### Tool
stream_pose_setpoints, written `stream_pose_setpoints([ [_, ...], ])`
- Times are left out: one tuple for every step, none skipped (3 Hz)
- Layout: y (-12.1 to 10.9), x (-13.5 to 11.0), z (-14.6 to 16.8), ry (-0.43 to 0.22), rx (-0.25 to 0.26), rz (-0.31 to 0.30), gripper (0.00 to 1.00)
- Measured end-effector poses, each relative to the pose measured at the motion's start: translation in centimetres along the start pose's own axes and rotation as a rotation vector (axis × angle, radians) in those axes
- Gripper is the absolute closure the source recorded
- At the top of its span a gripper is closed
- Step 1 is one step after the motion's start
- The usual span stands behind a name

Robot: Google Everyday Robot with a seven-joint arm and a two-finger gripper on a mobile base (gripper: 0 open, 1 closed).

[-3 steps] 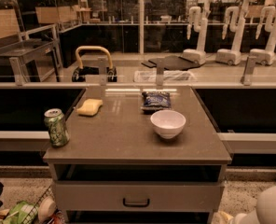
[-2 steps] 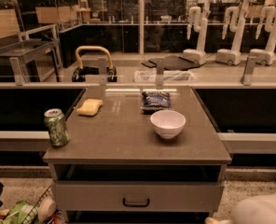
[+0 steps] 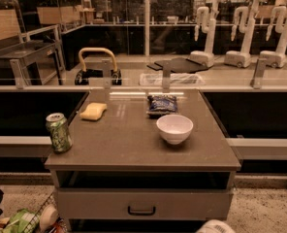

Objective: Open middle drawer

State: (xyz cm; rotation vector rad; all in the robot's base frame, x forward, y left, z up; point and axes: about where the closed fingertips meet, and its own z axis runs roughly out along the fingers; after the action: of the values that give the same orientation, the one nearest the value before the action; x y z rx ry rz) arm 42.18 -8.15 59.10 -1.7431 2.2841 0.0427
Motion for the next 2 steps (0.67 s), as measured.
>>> stream_pose_setpoints([
  [-0.95,-3.30,6.67,-0.013,-0.012,-0.033,0.00],
  [-0.91,-3.32,6.79,-0.012,-0.013,-0.034,0.00],
])
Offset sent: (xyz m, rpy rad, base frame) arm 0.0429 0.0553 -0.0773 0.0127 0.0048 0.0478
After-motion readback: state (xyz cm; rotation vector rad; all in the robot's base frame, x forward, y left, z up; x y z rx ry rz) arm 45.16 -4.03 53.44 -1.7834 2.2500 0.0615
